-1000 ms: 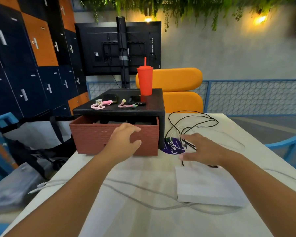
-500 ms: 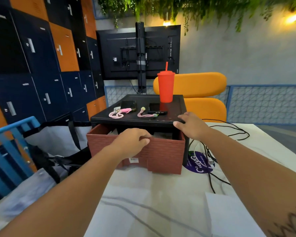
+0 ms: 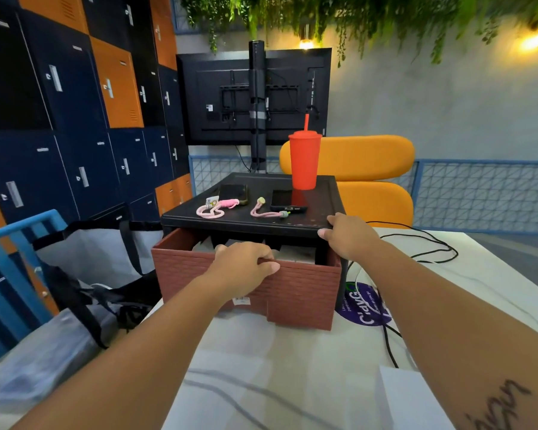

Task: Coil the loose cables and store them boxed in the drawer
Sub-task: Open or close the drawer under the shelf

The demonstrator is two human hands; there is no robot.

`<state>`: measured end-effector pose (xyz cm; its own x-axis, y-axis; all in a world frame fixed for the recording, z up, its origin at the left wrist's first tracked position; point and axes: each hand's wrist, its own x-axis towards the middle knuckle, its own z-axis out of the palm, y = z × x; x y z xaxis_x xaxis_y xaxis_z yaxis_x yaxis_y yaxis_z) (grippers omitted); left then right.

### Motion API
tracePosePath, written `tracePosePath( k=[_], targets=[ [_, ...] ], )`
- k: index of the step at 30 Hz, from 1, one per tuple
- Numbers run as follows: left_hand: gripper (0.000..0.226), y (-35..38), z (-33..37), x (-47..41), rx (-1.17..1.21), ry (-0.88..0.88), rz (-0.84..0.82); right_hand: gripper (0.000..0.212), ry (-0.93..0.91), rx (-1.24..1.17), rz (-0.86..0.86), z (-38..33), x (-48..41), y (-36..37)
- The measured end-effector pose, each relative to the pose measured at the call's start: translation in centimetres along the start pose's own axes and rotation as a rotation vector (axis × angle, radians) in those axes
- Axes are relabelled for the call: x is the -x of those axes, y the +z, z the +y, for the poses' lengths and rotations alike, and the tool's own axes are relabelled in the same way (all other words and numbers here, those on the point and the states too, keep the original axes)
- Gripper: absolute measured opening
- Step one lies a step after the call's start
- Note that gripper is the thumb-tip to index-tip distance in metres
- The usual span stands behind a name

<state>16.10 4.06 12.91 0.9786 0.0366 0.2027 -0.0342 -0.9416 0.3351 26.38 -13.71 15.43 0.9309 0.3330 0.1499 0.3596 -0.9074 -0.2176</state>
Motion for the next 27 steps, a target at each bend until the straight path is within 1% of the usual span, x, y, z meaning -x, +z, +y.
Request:
tracePosePath(
  k=[9, 13, 18, 21, 24, 27],
  targets=[
    [0.016, -1.1, 0.2, 2.5, 0.025, 0.036, -0.105, 0.052, 0.013, -0.016, 0.012, 0.1, -0.3, 0.0],
    [0.016, -1.9, 0.5, 4.3, 0.038, 0.094, -0.122, 0.053, 0.022, -0.033, 0.019, 0.0, -0.1, -0.1],
    [0.016, -2.4, 0.6, 6.5, 0.048, 0.097, -0.128, 0.051, 0.017, -0.009, 0.035, -0.1, 0.0, -0.1],
    [0.015, -3.0, 0.9, 7.8, 0.06, 0.124, -0.16, 0.05, 0.019, 0.01, 0.041, -0.1, -0.1, 0.0],
    [0.018, -3.4, 1.3, 9.6, 0.041, 0.183, -0.206, 0.05, 0.03, -0.002, 0.043, -0.1, -0.3, 0.0],
    [0.024, -3.8, 1.3, 11.3, 0.062, 0.186, -0.225, 0.051, 0.028, -0.005, 0.047, 0.0, -0.3, 0.1]
  ],
)
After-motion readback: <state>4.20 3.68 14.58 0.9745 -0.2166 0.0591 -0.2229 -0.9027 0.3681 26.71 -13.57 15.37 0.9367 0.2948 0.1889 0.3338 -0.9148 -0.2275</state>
